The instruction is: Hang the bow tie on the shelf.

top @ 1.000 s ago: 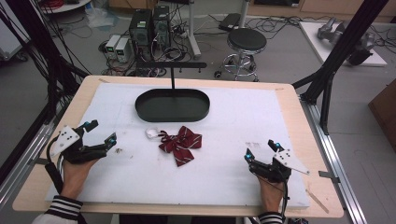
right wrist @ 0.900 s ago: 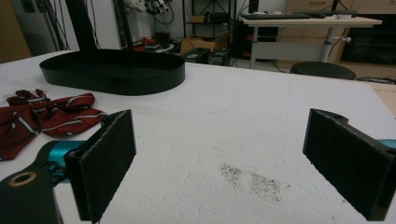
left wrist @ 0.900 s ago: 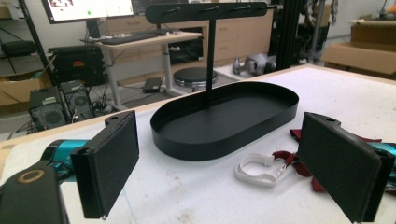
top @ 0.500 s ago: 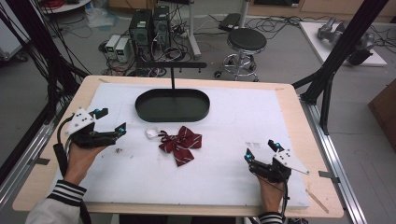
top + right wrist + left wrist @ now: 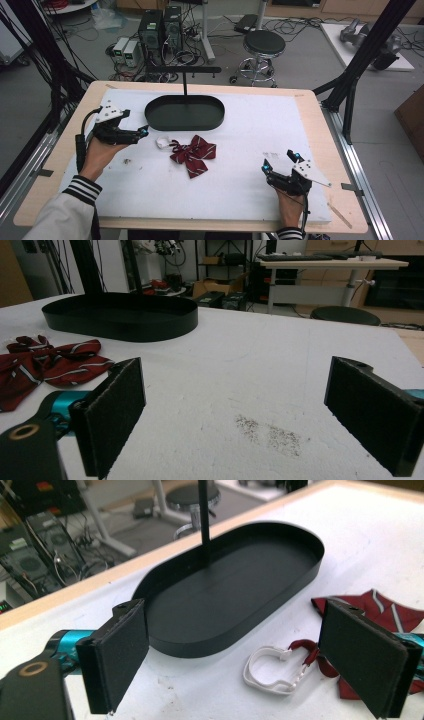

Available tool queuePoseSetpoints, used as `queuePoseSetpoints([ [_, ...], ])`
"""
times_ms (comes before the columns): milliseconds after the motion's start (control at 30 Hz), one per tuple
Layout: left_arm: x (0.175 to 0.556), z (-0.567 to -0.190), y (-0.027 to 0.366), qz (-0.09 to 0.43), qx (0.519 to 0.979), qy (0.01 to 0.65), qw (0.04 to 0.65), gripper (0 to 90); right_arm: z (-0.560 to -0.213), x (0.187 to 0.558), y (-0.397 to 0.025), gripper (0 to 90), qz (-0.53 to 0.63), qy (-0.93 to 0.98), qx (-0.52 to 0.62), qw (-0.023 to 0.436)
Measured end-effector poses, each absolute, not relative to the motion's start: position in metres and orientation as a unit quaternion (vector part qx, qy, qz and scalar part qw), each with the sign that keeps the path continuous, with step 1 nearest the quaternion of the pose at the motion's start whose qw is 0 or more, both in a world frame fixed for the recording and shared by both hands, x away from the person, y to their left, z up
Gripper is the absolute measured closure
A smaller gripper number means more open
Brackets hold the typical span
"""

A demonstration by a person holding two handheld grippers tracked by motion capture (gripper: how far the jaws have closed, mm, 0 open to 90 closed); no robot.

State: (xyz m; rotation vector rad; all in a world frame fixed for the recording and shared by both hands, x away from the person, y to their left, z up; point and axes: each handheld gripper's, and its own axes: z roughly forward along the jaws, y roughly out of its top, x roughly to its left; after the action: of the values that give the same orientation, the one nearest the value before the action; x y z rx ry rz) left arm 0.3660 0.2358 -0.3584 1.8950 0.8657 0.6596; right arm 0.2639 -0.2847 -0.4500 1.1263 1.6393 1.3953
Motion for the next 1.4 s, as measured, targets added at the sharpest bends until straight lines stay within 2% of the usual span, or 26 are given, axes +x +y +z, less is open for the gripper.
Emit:
queuePoseSetpoints([
  [467, 0.398, -0.366, 0.22, 0.234, 0.811, 0.385, 0.373, 17.1, -0.45, 0.264, -0.285, 8.5, 0.54, 0.63, 0.438, 0.346],
  [1400, 0.414, -0.403, 0.204, 0.137, 0.845, 0.417, 0.305, 23.2, -0.45, 0.263, -0.285, 8.5, 0.541, 0.627, 0.438, 0.349],
])
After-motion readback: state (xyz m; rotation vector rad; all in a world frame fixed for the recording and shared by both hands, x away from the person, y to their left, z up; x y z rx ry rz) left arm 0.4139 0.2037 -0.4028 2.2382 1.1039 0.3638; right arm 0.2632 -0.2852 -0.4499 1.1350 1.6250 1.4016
